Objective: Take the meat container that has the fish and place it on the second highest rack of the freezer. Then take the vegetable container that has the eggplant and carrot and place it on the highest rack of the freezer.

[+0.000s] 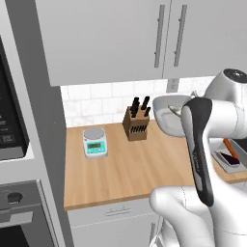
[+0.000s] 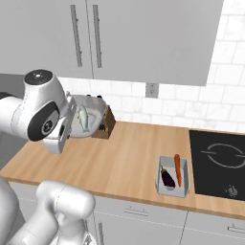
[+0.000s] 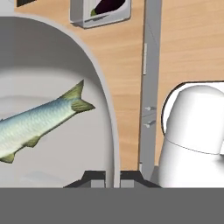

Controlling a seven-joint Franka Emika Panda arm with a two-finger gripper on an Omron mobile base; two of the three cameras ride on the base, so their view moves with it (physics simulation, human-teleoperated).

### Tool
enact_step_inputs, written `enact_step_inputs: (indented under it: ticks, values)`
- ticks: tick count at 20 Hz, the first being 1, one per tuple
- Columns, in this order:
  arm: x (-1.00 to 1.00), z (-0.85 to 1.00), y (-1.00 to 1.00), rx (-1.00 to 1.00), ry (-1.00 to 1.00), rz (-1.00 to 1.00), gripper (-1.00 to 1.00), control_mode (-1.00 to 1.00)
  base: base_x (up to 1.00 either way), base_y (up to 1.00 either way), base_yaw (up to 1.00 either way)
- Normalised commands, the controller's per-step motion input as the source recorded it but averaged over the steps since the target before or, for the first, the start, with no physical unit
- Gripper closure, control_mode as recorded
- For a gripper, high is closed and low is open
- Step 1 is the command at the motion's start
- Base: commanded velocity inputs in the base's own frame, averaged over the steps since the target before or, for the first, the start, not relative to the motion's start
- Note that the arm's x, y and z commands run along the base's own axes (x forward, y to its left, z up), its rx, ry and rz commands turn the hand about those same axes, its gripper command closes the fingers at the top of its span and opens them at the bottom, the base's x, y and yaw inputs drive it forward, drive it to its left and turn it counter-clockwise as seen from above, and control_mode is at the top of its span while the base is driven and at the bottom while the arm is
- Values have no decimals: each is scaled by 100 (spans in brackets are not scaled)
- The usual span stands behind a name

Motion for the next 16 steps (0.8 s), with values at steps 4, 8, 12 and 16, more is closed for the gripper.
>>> enact_step_inputs:
  ticks: [4,8,12,16]
  values:
    - [0,0,1,-4,0,1,100,-100,0,0,0]
    - [1,5,0,-1,1,0,100,-100,0,0,0]
    - [1,3,0,0,2,0,100,-100,0,0,0]
    - [0,0,0,0,0,0,100,100,-10,0,6]
